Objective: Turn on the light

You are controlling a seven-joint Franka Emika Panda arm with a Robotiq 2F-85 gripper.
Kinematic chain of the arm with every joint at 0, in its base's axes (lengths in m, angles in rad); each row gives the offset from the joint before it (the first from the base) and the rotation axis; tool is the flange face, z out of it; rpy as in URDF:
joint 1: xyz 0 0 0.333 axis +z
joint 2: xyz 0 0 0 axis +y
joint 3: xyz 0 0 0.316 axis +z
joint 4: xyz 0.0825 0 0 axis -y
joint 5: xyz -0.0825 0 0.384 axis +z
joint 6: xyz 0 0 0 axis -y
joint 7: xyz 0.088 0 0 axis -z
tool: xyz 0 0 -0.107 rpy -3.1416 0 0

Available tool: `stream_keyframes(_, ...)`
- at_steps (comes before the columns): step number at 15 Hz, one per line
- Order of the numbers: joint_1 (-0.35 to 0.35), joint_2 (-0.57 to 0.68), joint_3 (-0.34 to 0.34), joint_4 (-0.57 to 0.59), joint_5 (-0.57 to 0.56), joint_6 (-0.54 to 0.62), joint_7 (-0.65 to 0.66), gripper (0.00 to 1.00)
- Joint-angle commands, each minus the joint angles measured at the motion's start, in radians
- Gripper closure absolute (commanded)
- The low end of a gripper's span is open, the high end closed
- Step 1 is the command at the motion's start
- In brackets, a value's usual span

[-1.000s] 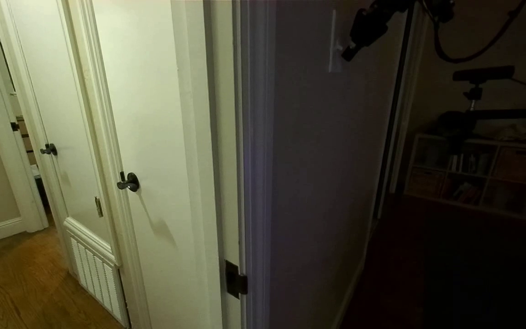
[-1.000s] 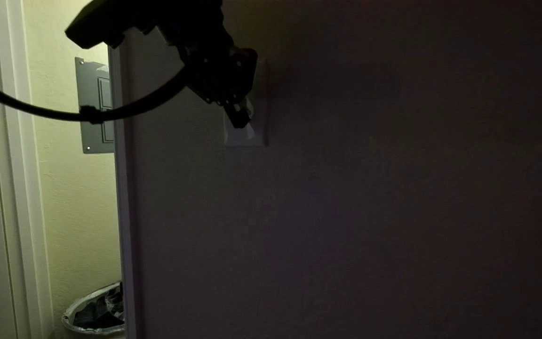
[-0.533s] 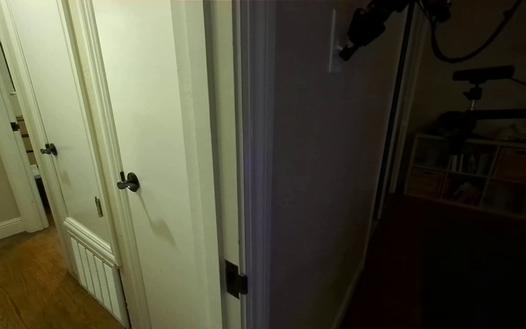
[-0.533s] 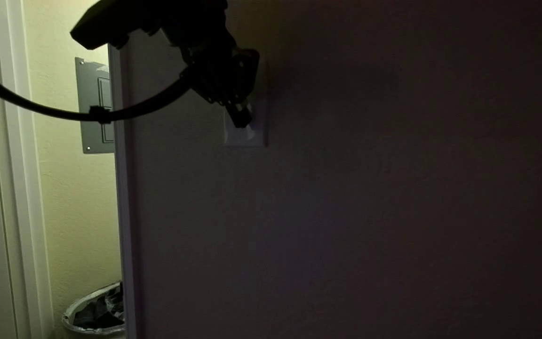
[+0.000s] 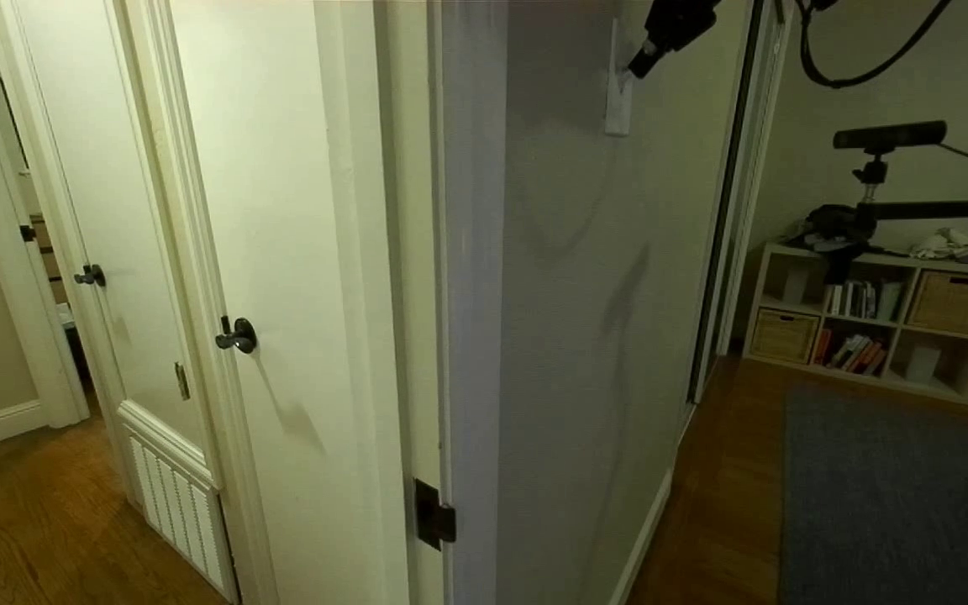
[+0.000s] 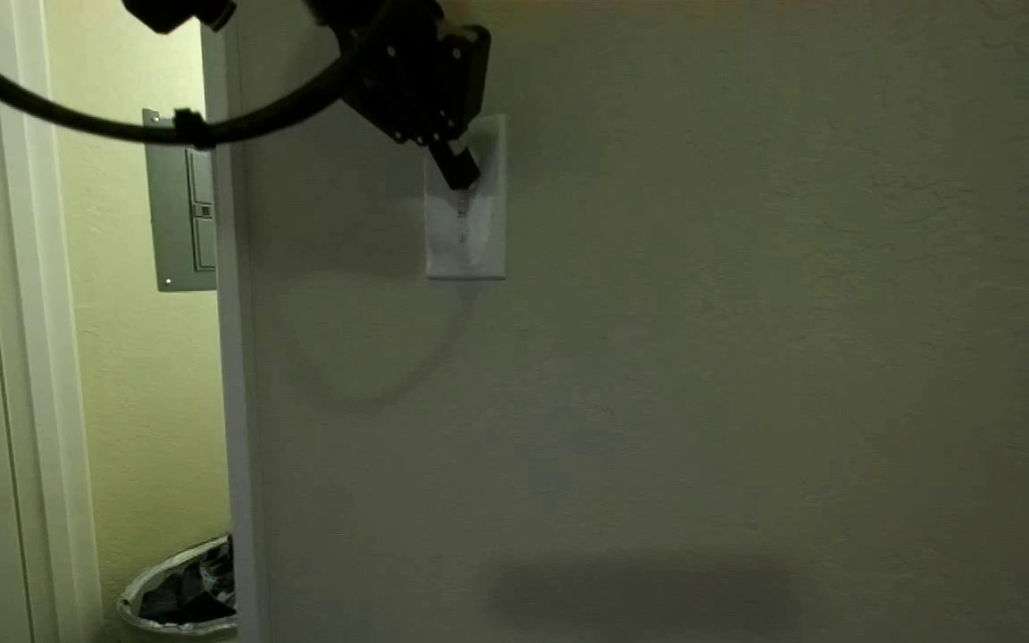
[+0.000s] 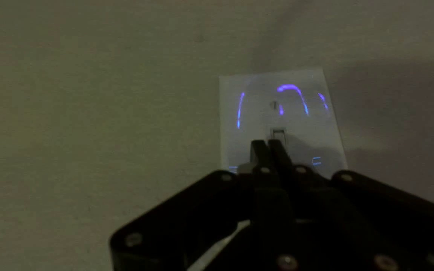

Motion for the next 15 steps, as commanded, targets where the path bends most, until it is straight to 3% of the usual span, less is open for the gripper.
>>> stream_keyframes(1, -0.002, -0.050, 0.005, -0.007, -0.018, -0.042, 0.046, 0.94)
stream_keyframes(15, 0.000, -0.175, 0.027, -0.210, -0.072, -0.528, 0.170, 0.94)
